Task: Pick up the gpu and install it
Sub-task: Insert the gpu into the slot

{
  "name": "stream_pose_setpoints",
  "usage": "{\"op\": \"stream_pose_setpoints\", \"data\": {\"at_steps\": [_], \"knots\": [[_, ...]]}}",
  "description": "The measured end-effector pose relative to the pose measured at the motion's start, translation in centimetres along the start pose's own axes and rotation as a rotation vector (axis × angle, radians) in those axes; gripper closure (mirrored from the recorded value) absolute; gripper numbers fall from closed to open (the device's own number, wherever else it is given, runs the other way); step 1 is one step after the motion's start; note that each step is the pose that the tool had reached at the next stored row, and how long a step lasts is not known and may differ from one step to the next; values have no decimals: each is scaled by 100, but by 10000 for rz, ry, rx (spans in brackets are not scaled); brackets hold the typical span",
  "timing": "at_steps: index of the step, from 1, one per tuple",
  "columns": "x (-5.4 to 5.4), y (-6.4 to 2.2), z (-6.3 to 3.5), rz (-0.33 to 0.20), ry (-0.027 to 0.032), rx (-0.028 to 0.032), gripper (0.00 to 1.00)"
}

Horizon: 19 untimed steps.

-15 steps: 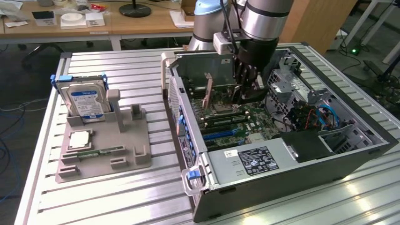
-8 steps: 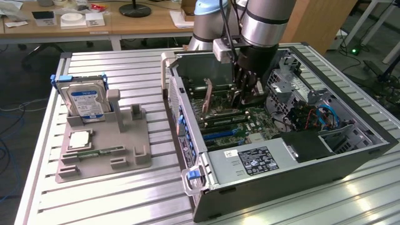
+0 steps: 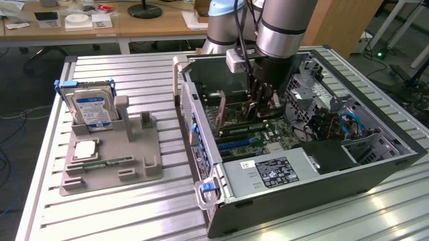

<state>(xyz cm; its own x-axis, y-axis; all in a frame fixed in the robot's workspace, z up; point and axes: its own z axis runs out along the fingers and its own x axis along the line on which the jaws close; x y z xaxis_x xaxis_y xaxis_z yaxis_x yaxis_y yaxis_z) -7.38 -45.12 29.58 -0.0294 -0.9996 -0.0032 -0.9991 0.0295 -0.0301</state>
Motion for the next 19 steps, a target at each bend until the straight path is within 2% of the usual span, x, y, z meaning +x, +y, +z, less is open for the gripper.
{"op": "stream_pose_setpoints", "data": {"at_steps": [7, 19], "knots": [[41, 22, 87, 1, -1, 4, 72], [42, 60, 269, 1, 0, 4, 72]]}}
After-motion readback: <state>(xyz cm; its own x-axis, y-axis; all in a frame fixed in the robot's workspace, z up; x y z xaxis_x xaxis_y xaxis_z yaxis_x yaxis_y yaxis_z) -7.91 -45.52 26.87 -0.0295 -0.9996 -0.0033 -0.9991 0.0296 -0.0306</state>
